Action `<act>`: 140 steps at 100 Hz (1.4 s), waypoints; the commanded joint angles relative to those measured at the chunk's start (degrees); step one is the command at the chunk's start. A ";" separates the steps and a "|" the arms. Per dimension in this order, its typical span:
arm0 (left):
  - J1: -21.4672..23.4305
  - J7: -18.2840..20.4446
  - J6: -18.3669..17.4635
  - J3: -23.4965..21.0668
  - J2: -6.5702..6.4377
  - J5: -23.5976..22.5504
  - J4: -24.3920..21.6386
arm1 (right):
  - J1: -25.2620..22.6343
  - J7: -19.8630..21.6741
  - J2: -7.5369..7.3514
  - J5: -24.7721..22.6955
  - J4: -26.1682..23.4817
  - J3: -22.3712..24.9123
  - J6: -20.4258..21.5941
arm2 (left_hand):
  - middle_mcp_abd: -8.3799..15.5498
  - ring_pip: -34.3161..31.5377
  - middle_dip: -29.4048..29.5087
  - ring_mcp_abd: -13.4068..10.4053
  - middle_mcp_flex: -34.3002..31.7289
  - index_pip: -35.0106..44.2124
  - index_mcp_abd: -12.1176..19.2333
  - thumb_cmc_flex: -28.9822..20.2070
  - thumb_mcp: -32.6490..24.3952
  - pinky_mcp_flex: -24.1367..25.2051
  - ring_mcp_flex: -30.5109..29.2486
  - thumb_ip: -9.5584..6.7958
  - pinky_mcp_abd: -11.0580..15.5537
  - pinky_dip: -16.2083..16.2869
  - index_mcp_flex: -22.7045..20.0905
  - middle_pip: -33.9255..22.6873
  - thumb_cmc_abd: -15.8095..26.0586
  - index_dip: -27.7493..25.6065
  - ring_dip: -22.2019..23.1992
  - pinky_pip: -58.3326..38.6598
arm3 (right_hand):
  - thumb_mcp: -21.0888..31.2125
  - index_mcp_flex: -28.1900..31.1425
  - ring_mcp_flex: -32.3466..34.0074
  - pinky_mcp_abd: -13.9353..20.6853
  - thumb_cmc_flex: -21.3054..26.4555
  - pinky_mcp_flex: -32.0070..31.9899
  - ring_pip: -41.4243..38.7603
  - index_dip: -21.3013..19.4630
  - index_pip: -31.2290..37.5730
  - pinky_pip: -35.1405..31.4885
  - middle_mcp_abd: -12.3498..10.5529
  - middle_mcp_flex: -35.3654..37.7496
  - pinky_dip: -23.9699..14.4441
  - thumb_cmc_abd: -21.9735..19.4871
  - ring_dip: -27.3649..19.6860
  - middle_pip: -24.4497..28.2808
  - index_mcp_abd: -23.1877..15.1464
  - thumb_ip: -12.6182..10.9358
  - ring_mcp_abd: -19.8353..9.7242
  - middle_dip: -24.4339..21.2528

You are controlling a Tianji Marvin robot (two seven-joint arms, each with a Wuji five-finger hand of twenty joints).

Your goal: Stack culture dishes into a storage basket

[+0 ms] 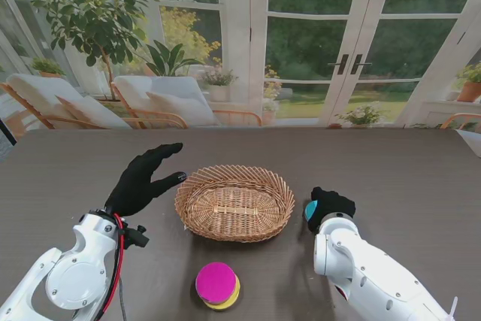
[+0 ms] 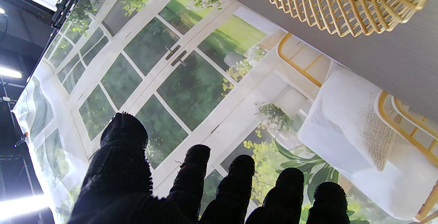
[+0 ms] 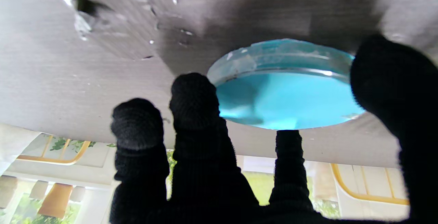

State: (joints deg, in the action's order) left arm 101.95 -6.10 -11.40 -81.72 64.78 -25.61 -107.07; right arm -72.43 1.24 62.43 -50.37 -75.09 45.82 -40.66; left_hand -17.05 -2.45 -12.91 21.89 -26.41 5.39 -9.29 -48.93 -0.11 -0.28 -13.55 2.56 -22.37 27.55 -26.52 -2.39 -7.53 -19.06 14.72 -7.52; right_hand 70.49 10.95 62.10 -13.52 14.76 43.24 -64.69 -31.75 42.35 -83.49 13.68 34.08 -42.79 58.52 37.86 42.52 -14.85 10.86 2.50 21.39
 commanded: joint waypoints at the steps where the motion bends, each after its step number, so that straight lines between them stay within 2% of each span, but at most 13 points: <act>1: 0.27 0.94 0.16 -0.12 0.20 0.01 -0.42 | -0.85 -0.16 0.50 0.28 1.61 -0.23 0.08 | 0.17 -0.06 -0.47 0.42 0.97 -0.56 0.49 -1.13 0.87 1.49 0.65 -2.11 0.19 0.54 0.51 0.16 2.86 0.32 0.48 0.78 | 8.27 1.07 2.65 -0.52 8.58 6.66 -0.79 0.50 2.55 -3.71 -2.75 4.76 1.40 -0.87 0.35 4.10 -1.09 -3.81 -0.74 2.43; 19: 0.36 1.06 0.35 -0.17 0.18 0.07 -0.47 | -2.56 -1.97 0.82 -0.20 -0.60 2.61 1.09 | 0.11 -0.06 -0.46 0.50 1.01 -0.57 0.33 -1.10 0.88 1.53 0.64 -2.11 0.24 0.53 0.53 0.17 2.89 0.32 0.48 0.81 | 8.94 1.48 3.63 -1.16 8.96 7.66 -0.34 1.53 4.07 -3.63 -2.90 5.74 1.79 -1.95 0.37 4.09 -0.94 -3.97 -0.66 2.72; 34: 0.32 1.17 0.56 -0.15 0.16 0.03 -0.47 | -5.47 -0.75 0.38 -2.34 -6.90 7.21 2.76 | 0.19 -0.05 -0.46 0.43 1.02 -0.60 0.43 -1.09 0.88 1.57 0.65 -2.12 0.27 0.51 0.59 0.17 2.96 0.33 0.49 0.83 | 8.39 2.53 3.68 -1.59 9.12 7.82 -0.29 2.45 4.53 -3.54 -2.48 5.54 1.93 -2.75 0.55 3.73 -0.70 -4.04 -0.15 2.79; 41: 0.25 1.19 0.60 -0.14 0.16 0.03 -0.41 | -7.19 1.12 -0.04 -3.77 -10.90 9.55 4.42 | 0.17 -0.05 -0.45 0.44 1.02 -0.57 0.41 -1.12 0.89 1.57 0.66 -2.12 0.26 0.51 0.51 0.16 2.96 0.32 0.49 0.83 | 7.96 2.91 3.66 -1.65 8.95 7.98 -0.24 2.91 4.63 -3.56 -2.29 5.42 1.96 -3.06 0.61 3.55 -0.67 -4.07 -0.02 2.84; 56: 0.25 1.34 0.79 -0.15 0.13 0.05 -0.45 | -11.17 8.55 -1.36 -8.17 -19.95 13.88 9.30 | 0.18 -0.03 -0.44 0.39 1.17 -0.58 0.53 -1.10 0.90 1.62 0.73 -2.11 0.31 0.51 0.57 0.21 3.05 0.32 0.48 0.84 | 7.17 2.82 2.94 -1.33 9.08 7.79 -0.30 3.63 4.55 -3.50 -1.97 4.66 2.01 -3.98 0.79 3.11 -0.49 -4.43 -0.14 3.03; 79: 0.31 1.47 1.05 -0.18 0.12 0.07 -0.49 | -17.32 12.88 -1.89 -10.63 -30.85 18.20 17.11 | 0.16 -0.03 -0.44 0.31 1.11 -0.58 0.45 -1.13 0.91 1.66 0.73 -2.11 0.35 0.50 0.55 0.19 3.05 0.32 0.47 0.86 | 5.91 3.41 2.73 -0.69 8.79 7.53 -0.27 4.37 4.21 -3.85 -1.81 4.27 1.90 -4.49 0.80 2.61 -0.12 -4.56 0.37 3.29; 100: 0.13 1.70 1.32 -0.03 0.08 0.09 -0.43 | -20.86 15.18 -2.30 -10.20 -37.79 18.23 24.28 | 0.28 0.00 -0.44 0.30 1.13 -0.56 0.50 -1.14 0.90 1.72 0.84 -2.12 0.37 0.49 0.50 0.19 3.06 0.31 0.46 0.89 | 5.19 3.85 2.77 0.07 8.50 7.90 -0.02 4.79 3.91 -3.97 -1.74 4.29 2.16 -4.83 0.58 2.45 -0.12 -4.67 -0.32 3.69; 117: 0.13 1.69 1.54 -0.01 0.08 0.03 -0.42 | -22.20 14.58 -2.44 -9.18 -40.56 15.55 27.77 | 0.18 -0.04 -0.44 0.33 1.08 -0.53 0.46 -1.21 0.89 1.73 0.77 -2.12 0.40 0.48 0.41 0.17 3.04 0.30 0.48 0.89 | 5.26 5.07 3.05 0.24 8.54 8.23 -0.06 5.10 3.60 -3.99 -1.40 4.27 2.47 -4.23 0.48 2.39 0.06 -4.59 -0.58 3.93; 140: 0.34 1.39 1.65 -0.17 0.15 -0.01 -0.52 | -25.03 15.97 -3.05 -9.21 -44.25 12.94 32.46 | 0.13 -0.03 -0.45 0.35 1.05 -0.54 0.39 -1.22 0.89 1.76 0.79 -2.12 0.38 0.48 0.42 0.16 3.04 0.30 0.47 0.90 | 4.52 5.05 2.61 0.53 7.65 7.97 -0.16 5.24 3.34 -3.87 -1.49 3.73 2.72 -4.31 0.49 2.35 -0.16 -4.32 -0.97 4.14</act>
State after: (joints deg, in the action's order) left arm 101.99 -5.54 -9.94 -81.73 64.74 -25.61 -107.20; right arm -95.79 16.71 59.43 -59.47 -117.90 60.43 -9.36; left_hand -17.05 -2.45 -12.92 21.93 -26.41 5.39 -9.29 -48.93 -0.11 -0.18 -13.56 2.56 -22.37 27.55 -26.52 -2.39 -7.53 -19.05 14.72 -7.52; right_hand 70.39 14.35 63.25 -13.60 17.42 43.31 -64.51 -26.53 43.50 -84.14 15.87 34.80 -41.30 58.46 37.97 40.04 -14.16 10.86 2.37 21.62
